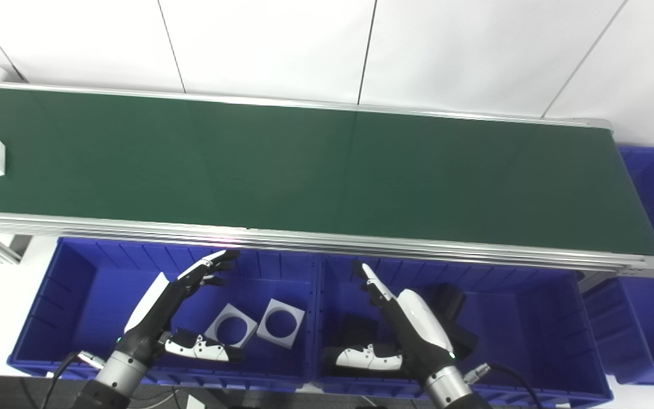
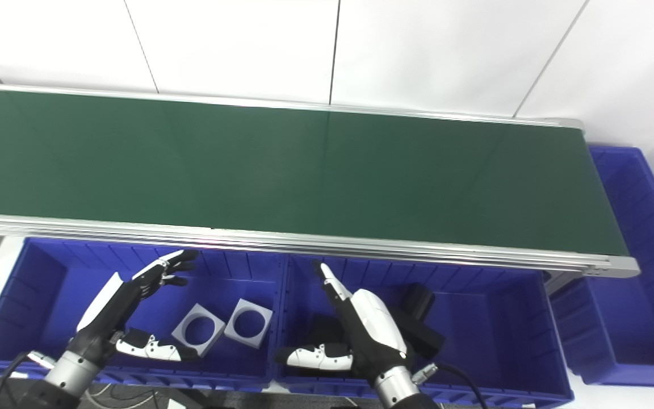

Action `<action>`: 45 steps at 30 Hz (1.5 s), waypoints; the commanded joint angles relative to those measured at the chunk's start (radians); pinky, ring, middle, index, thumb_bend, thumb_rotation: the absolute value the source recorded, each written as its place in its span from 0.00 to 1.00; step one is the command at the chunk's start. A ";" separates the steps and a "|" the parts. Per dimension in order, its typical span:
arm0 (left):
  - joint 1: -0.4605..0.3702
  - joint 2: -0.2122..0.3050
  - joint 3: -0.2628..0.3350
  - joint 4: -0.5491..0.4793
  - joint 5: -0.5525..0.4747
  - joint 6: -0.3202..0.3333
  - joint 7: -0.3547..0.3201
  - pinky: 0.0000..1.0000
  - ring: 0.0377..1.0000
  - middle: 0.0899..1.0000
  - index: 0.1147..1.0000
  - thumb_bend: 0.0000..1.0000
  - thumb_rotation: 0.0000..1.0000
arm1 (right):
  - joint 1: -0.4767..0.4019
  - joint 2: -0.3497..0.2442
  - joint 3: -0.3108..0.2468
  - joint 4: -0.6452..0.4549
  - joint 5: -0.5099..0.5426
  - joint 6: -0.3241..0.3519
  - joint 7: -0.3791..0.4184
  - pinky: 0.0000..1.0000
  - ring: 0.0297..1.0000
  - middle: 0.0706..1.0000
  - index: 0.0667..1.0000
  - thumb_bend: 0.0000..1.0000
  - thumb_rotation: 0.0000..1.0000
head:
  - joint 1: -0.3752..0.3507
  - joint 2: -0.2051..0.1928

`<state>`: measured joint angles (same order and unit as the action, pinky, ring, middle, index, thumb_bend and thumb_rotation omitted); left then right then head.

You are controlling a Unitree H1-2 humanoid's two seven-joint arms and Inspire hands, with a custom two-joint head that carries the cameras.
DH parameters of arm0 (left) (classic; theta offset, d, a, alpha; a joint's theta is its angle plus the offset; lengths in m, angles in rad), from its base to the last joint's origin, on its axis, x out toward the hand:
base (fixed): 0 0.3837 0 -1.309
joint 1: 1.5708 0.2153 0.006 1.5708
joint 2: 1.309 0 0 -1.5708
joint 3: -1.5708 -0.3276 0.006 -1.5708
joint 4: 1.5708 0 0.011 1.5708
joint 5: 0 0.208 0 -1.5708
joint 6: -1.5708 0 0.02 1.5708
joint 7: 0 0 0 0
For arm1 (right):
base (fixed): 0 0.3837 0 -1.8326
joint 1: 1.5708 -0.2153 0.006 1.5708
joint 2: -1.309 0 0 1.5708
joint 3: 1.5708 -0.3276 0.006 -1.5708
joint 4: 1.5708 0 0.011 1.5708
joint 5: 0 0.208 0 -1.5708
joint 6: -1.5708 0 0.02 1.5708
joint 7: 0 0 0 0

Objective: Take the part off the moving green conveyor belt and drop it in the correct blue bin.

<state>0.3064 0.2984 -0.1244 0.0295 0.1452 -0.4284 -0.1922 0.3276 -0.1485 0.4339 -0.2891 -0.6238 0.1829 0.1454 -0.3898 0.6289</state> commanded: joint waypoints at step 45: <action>-0.030 -0.004 -0.121 0.050 0.077 -0.041 0.150 0.66 0.76 0.80 0.77 0.91 0.07 | -0.008 -0.073 -0.047 0.101 0.093 -0.188 -0.092 0.81 0.90 0.95 1.00 0.73 0.37 | 0.507 -0.176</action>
<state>0.2861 0.2950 -0.2478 0.0919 0.2158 -0.4291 -0.0626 0.3272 -0.2228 0.3928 -0.1746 -0.5397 0.0662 0.0726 0.1165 0.4526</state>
